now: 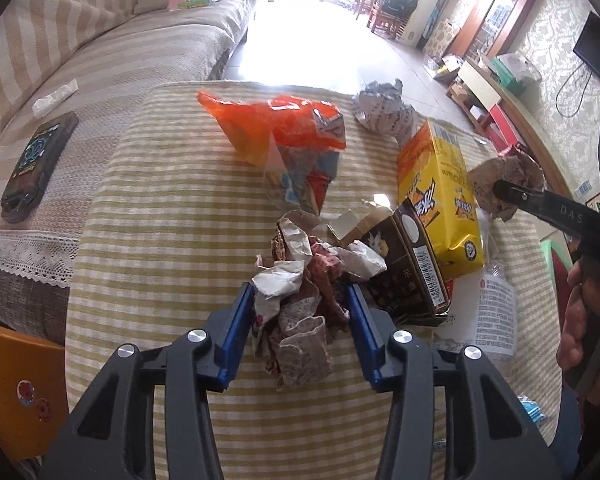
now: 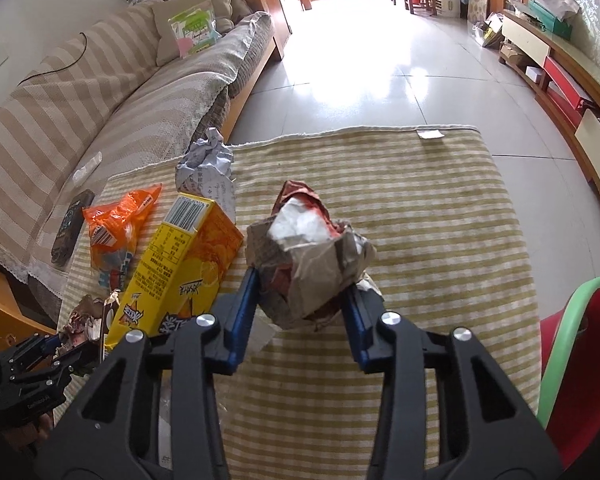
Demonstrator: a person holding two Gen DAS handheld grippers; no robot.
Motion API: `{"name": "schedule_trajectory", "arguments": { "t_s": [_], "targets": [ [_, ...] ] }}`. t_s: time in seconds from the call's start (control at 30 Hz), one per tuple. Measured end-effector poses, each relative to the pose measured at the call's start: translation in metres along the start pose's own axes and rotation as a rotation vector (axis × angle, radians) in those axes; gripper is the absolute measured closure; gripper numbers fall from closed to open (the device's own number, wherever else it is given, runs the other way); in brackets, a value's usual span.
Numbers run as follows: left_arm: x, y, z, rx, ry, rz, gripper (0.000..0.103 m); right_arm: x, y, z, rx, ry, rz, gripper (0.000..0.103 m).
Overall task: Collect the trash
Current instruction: 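Lift both crumpled wads and carry them over the red bin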
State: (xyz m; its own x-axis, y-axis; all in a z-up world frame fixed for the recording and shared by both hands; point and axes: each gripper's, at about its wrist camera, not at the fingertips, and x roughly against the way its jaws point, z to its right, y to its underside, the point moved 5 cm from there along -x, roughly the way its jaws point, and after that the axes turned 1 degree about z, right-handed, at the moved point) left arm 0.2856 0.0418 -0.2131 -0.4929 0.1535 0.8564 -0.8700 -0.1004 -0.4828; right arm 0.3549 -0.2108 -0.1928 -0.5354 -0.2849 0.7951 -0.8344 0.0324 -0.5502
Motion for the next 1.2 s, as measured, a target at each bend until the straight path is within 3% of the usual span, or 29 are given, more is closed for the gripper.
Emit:
{"name": "schedule_trajectory", "arguments": {
  "t_s": [0.4, 0.7, 0.93, 1.2],
  "targets": [
    [0.051, 0.006, -0.007, 0.037, -0.021, 0.092, 0.06, 0.063, -0.008, 0.001, -0.003, -0.034, 0.087, 0.064],
    [0.094, 0.01, -0.009, 0.041, -0.022, 0.151, 0.06, 0.114, 0.008, -0.029, 0.071, -0.085, 0.128, 0.064],
    [0.134, 0.006, 0.01, 0.014, -0.014, 0.222, 0.06, 0.159, 0.021, -0.03, 0.083, -0.078, 0.183, 0.064],
    [0.157, 0.002, 0.053, -0.025, 0.025, 0.249, 0.06, 0.207, 0.031, -0.005, 0.068, -0.04, 0.211, 0.064]
  ]
}}
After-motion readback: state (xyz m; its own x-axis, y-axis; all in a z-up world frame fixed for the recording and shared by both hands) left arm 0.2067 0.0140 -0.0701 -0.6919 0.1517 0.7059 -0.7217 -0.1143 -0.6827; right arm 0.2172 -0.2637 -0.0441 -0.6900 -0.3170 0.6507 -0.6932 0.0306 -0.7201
